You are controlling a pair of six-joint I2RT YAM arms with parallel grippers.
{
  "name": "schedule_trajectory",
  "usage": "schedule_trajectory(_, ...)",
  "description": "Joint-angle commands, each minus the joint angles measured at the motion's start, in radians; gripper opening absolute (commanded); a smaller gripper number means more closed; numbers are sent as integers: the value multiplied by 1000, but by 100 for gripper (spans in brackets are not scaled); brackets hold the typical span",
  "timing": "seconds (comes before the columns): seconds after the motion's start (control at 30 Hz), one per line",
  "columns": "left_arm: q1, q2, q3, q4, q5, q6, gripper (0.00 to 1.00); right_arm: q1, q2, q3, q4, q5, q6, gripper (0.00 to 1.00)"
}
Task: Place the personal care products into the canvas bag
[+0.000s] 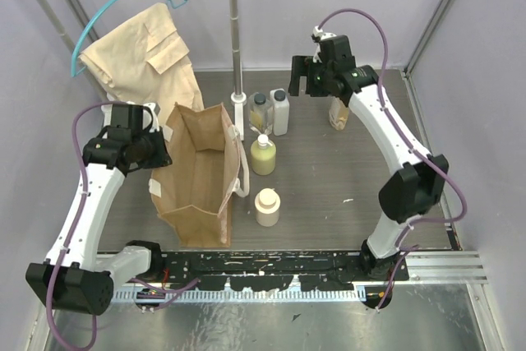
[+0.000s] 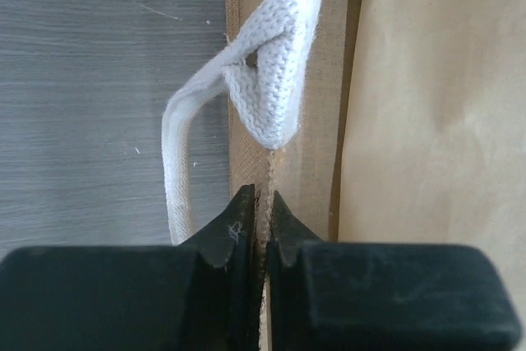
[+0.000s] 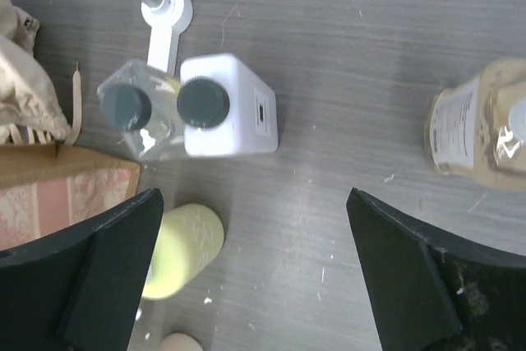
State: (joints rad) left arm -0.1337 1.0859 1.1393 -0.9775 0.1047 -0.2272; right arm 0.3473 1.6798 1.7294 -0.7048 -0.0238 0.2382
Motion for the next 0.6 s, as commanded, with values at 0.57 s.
schedule_trajectory(0.57, -3, -70, 32, -47, 11, 18, 1, 96, 436, 426, -127, 110, -66, 94)
